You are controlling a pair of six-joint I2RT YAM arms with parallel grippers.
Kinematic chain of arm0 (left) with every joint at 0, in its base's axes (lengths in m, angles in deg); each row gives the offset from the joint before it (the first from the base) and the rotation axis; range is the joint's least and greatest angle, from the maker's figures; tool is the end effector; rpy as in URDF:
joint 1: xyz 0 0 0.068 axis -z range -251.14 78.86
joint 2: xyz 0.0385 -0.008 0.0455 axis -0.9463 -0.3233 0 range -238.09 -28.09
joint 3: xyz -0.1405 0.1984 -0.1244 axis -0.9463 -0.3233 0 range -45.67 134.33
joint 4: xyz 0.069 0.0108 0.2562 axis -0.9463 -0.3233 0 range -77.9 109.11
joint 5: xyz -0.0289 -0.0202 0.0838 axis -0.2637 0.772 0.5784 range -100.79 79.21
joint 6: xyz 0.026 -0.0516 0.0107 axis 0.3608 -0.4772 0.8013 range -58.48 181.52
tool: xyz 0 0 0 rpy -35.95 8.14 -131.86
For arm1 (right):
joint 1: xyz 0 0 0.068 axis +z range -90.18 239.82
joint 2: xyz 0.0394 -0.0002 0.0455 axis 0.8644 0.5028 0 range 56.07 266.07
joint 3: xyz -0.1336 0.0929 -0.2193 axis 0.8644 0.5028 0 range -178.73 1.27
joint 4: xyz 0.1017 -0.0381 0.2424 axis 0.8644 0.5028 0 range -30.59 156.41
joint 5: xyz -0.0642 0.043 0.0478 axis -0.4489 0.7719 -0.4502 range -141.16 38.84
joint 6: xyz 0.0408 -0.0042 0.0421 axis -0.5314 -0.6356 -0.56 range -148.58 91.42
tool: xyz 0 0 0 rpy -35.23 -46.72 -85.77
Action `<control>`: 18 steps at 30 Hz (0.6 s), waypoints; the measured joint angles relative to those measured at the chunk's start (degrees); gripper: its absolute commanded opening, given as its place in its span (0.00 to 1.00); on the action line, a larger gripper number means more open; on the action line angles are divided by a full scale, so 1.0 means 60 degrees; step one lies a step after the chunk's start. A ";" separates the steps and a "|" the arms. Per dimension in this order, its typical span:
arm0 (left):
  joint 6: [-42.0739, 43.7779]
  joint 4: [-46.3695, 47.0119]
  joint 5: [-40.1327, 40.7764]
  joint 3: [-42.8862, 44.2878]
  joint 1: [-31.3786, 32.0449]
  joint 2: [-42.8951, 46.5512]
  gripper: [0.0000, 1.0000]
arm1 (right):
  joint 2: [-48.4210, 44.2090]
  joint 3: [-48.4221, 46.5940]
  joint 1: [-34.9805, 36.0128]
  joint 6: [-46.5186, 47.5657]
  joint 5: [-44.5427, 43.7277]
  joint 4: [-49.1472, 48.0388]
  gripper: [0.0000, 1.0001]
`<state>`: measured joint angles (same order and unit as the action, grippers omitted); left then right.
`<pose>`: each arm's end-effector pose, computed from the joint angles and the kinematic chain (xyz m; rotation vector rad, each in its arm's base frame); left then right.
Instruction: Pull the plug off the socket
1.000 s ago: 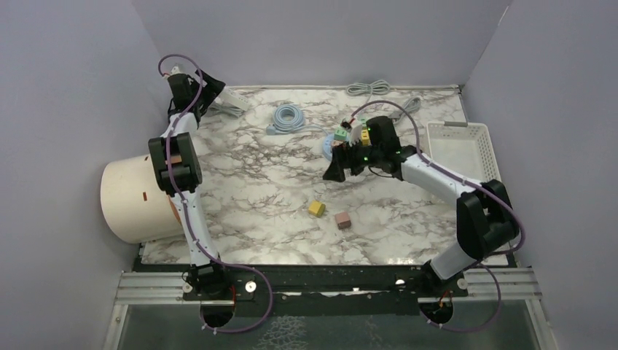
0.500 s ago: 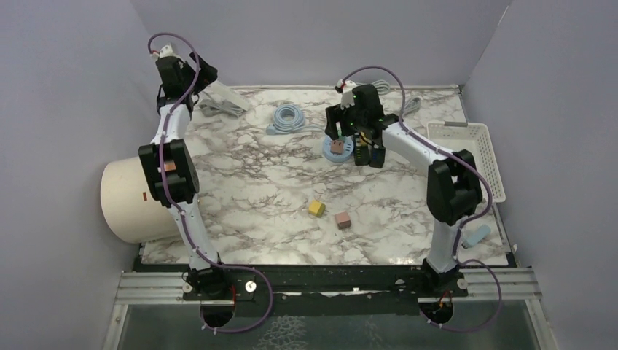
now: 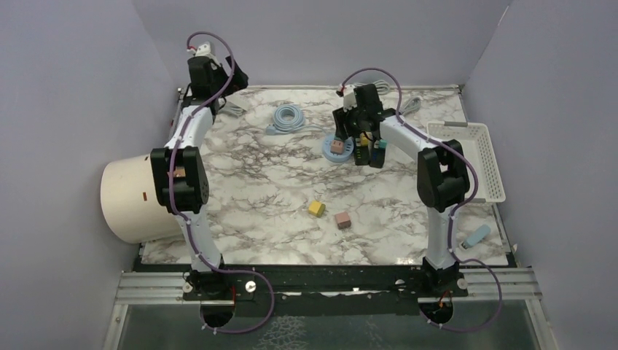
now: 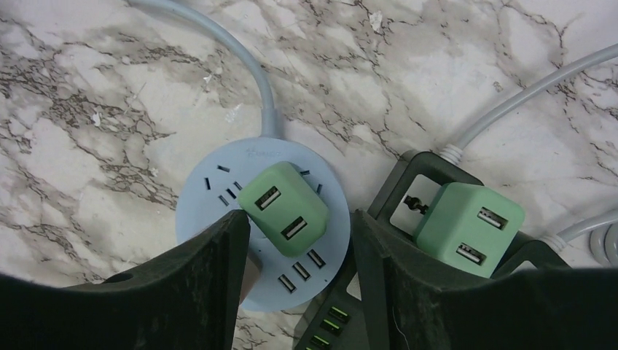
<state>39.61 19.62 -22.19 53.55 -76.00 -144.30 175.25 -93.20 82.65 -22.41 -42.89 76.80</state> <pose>0.5027 0.0342 0.3023 -0.2965 1.8469 -0.3909 0.4461 0.1945 0.2167 -0.6519 2.2231 0.3148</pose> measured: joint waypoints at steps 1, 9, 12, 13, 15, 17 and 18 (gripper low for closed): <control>0.0058 -0.0007 0.0011 -0.0244 0.0244 0.0182 0.99 | 0.0047 0.0004 -0.0022 0.0055 0.0076 0.0047 0.61; 0.0040 0.0448 -0.0437 -0.2204 0.1698 0.1592 0.99 | 0.0240 0.0127 -0.0120 0.0386 0.0616 0.0055 0.57; -0.0168 0.0769 -0.0787 -0.3177 0.1909 0.1872 0.99 | 0.0463 0.0127 -0.0120 0.0474 0.0900 -0.0113 0.44; -0.0237 0.0841 -0.0882 -0.3410 0.1971 0.1883 0.99 | 0.0521 0.0106 -0.0135 0.0506 0.1053 -0.0168 0.33; -0.0437 0.1045 -0.1144 -0.4007 0.2131 0.1883 0.99 | 0.0678 -0.0080 -0.0135 0.0714 0.1268 -0.0160 0.12; -0.0732 0.1242 -0.1443 -0.4612 0.2361 0.1880 0.99 | 0.0900 -0.0430 -0.0135 0.0863 0.1432 -0.0084 0.02; -0.0922 0.1424 -0.1621 -0.4907 0.2473 0.1880 0.99 | 0.1027 -0.0637 -0.0135 0.0907 0.1504 -0.0040 0.01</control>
<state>34.08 28.16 -31.91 24.10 -61.16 -133.02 181.41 -97.03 81.84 -16.96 -33.86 76.55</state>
